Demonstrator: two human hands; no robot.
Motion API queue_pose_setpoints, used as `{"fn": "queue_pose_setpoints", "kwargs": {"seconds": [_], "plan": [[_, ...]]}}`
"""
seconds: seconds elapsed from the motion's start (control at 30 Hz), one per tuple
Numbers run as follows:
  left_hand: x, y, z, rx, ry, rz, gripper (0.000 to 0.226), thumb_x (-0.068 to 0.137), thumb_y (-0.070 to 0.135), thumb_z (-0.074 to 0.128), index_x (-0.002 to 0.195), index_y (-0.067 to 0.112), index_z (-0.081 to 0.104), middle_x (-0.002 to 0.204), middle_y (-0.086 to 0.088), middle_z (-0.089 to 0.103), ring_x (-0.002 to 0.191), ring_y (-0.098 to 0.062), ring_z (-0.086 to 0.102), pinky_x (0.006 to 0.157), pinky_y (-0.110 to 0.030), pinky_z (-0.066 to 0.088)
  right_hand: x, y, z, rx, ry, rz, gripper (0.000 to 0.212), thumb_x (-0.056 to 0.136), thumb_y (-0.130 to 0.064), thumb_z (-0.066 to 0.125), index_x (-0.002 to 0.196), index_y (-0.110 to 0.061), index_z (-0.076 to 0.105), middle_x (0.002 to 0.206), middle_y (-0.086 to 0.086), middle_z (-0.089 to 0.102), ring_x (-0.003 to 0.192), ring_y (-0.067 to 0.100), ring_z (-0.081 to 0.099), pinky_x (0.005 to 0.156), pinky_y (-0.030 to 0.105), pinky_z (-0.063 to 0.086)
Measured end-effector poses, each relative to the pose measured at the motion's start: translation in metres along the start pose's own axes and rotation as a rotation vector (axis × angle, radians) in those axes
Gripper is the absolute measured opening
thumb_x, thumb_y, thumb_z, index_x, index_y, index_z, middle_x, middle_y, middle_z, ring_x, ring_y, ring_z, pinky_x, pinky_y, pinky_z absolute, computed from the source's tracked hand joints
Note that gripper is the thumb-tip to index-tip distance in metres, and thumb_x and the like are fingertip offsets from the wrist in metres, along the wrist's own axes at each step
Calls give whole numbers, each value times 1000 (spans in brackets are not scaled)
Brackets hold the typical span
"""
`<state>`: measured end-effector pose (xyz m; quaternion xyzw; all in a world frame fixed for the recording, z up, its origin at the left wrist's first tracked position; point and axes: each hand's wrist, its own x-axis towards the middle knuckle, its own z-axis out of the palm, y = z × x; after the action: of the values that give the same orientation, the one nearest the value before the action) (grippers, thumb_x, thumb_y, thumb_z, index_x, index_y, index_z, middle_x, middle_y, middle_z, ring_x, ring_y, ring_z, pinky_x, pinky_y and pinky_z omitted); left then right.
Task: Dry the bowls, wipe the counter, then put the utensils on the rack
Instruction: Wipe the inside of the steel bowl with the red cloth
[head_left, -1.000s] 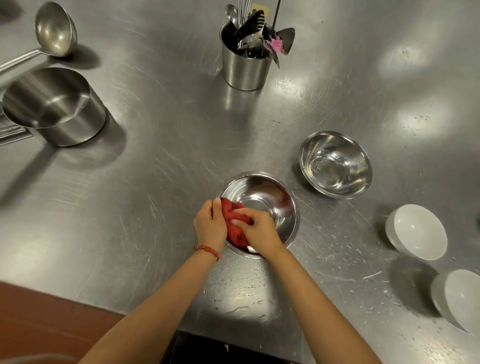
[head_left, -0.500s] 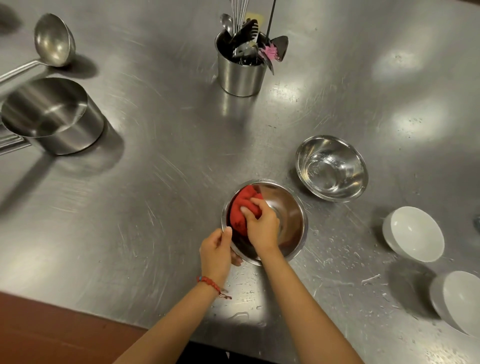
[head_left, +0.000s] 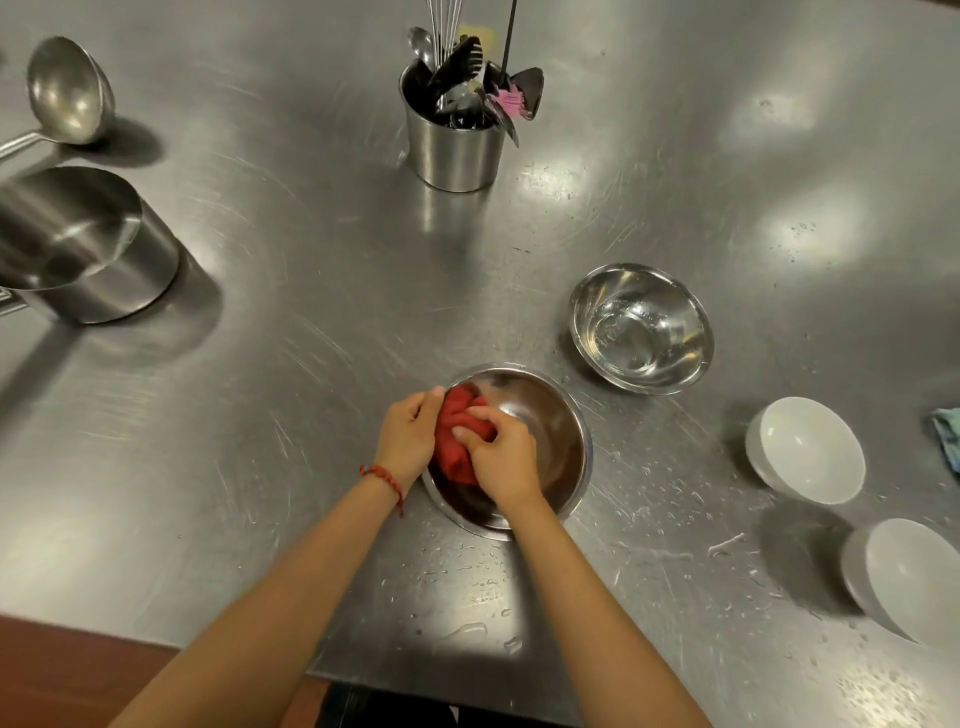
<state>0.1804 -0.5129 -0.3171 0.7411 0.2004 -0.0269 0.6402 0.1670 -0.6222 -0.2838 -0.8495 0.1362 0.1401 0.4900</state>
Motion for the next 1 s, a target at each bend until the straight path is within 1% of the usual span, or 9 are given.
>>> {"fn": "queue_pose_setpoints", "kwargs": {"seconds": [0.1,0.17,0.3,0.4,0.53,0.67,0.73,0.87,1.0], "plan": [[-18,-11,7,-29,56,-21,40,94,20,48,54,14,44,52,2,38,48,-5,33,49,-25,30,3,-7,2,203,315,161,25,81,-22,68,105,-17,65,109,4,68,103,19,59,83,20,37],[-24,-12,12,-23,97,-35,44,93,21,49,50,19,37,49,5,33,44,-2,29,45,-21,27,3,-10,4,245,405,183,26,83,-23,65,107,-15,63,111,6,66,106,21,58,83,20,34],[-24,-7,11,-16,126,-15,46,94,18,47,49,19,37,47,6,32,40,-2,30,42,-14,27,2,-4,7,105,213,119,28,85,-22,64,111,-10,63,110,8,67,106,21,59,84,17,36],[-27,-7,9,-41,119,-32,41,94,19,46,54,12,41,51,1,34,49,-8,32,48,-23,30,4,-4,7,150,142,145,20,82,-22,67,99,-12,68,97,7,71,93,21,64,83,25,46],[-35,-10,12,-66,152,-36,40,93,15,49,54,10,38,52,-4,32,51,-11,29,49,-28,26,11,-17,8,577,510,412,18,82,-25,67,95,-13,64,93,4,69,93,24,63,86,33,46],[-37,-11,14,-38,162,-1,43,93,13,49,53,14,33,51,0,29,51,-10,26,47,-24,25,15,-20,2,698,740,386,19,84,-21,65,98,-10,59,95,4,64,86,18,58,75,25,41],[-36,-10,14,-39,161,-5,42,93,13,49,53,13,34,51,-1,29,51,-11,26,47,-25,25,14,-18,4,614,670,339,24,84,-21,65,104,-9,57,98,3,62,90,19,58,77,25,40],[-29,-10,11,-32,206,-10,48,93,17,48,48,19,34,48,4,31,45,-4,28,42,-16,25,16,-15,7,254,286,177,25,82,-23,67,105,-13,62,104,6,66,100,22,59,80,21,37],[-27,-11,5,-15,214,16,49,94,18,48,47,21,34,49,5,31,49,-9,28,48,-26,27,14,-6,-7,-56,-42,-28,33,79,-19,70,111,-13,64,117,8,65,110,22,57,90,21,38]]}}
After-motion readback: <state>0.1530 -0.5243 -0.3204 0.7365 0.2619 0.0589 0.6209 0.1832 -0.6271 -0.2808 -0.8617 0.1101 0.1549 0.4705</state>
